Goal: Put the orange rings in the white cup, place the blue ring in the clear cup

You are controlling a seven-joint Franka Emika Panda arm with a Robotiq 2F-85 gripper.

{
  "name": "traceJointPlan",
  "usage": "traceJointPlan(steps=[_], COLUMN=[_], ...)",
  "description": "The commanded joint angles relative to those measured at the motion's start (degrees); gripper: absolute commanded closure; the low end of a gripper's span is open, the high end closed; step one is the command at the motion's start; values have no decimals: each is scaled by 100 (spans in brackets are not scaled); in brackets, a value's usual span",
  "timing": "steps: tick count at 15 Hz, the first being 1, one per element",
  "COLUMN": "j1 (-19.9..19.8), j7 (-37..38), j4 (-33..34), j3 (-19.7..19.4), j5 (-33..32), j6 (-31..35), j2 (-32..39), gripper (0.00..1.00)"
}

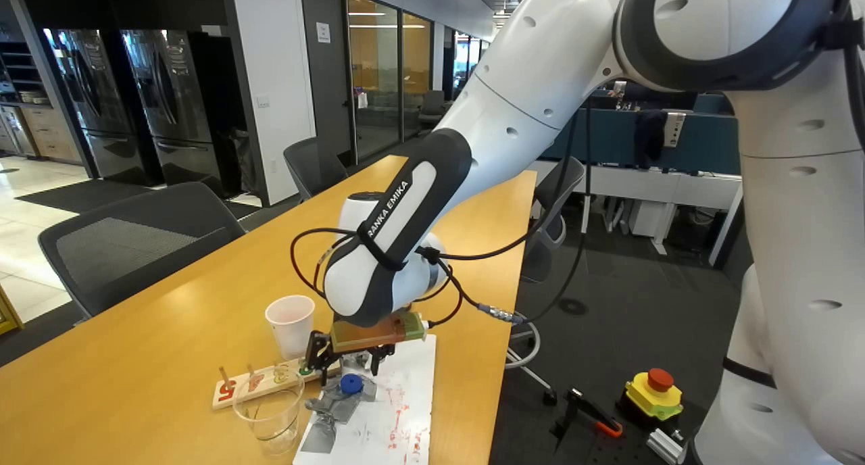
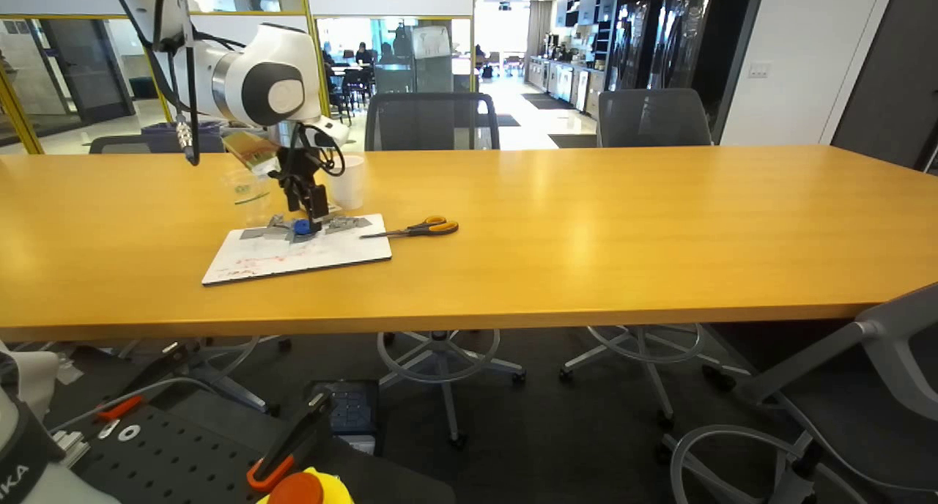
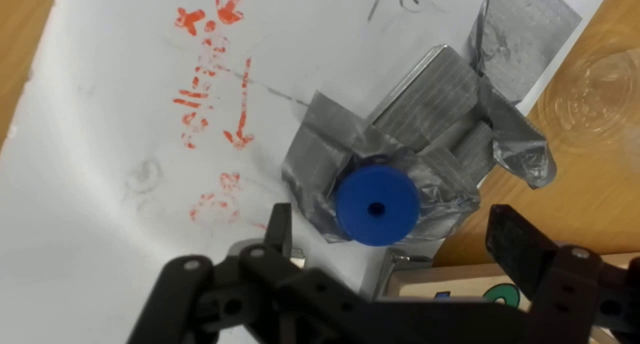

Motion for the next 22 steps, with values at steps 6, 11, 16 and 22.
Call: traceJointPlan(steps=[6,11,16,22], j1=[-97,-127,-169,-226], j7=[22,1,-36,-86], j4=[103,117,122,164], j3=[235,262,289,356], j5=[467,600,704,849], j6=[-107,-101,-9,67], j2=[55,89,91,128], gripper=[0,0,0,0])
